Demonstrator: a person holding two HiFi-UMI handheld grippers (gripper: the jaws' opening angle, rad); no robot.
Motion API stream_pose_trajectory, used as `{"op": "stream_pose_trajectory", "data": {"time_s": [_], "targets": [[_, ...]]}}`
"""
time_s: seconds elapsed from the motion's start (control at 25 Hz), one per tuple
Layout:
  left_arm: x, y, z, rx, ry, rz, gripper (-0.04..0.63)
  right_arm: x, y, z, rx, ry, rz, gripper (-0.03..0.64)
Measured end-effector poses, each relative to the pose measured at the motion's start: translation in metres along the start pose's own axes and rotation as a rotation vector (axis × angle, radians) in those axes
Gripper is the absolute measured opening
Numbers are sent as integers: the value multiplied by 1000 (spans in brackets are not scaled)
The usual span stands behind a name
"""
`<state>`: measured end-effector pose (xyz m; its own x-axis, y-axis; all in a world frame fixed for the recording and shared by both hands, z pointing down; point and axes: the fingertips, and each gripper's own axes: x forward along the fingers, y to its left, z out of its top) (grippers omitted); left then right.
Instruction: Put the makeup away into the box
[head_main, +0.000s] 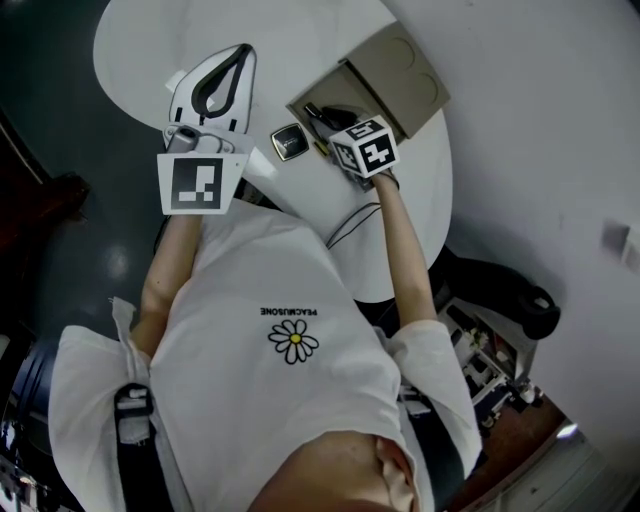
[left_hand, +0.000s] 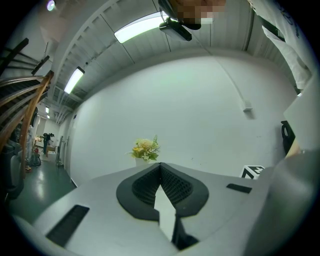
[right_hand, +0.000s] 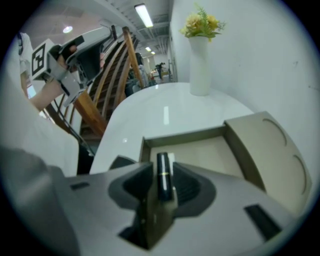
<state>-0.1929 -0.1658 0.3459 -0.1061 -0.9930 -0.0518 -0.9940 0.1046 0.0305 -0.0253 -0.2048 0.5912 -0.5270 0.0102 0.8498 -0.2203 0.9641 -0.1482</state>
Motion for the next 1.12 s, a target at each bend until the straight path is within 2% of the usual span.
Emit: {"op": "stream_pose_trajectory", "data": {"time_s": [0.12,0.2,0.48,0.56,0.68,0.76,0.88,1.0,1.12], "targets": [[2,-5,2,10,-6,-22,20,-13,0,14,6,-61,-27,143],[4,-9,5,18,-13,-42,20,-33,-1,32,14,-153,-79,141],[15,-37,31,40,-55,-109,20,-169,4,104,106,-650,-304,104],[19,-48,36,27,-58,-130,20,-215,5,113,189,-835,-348,79],[26,-66,47,28,-71,-216,20,-276,12,106,397,-1154,-406,44],[28,-79,57,31,-84,-259,20,-305,17,92,497,-1298,-423,37],[29,-97,71,40,-104,-301,20,-324,23,70,532,-1350,-493,32],[28,-111,80,49,-120,-336,20,-325,26,50,548,-1322,-584,31],[27,-120,84,61,-126,-366,20,-321,28,37,563,-1292,-632,29]]}}
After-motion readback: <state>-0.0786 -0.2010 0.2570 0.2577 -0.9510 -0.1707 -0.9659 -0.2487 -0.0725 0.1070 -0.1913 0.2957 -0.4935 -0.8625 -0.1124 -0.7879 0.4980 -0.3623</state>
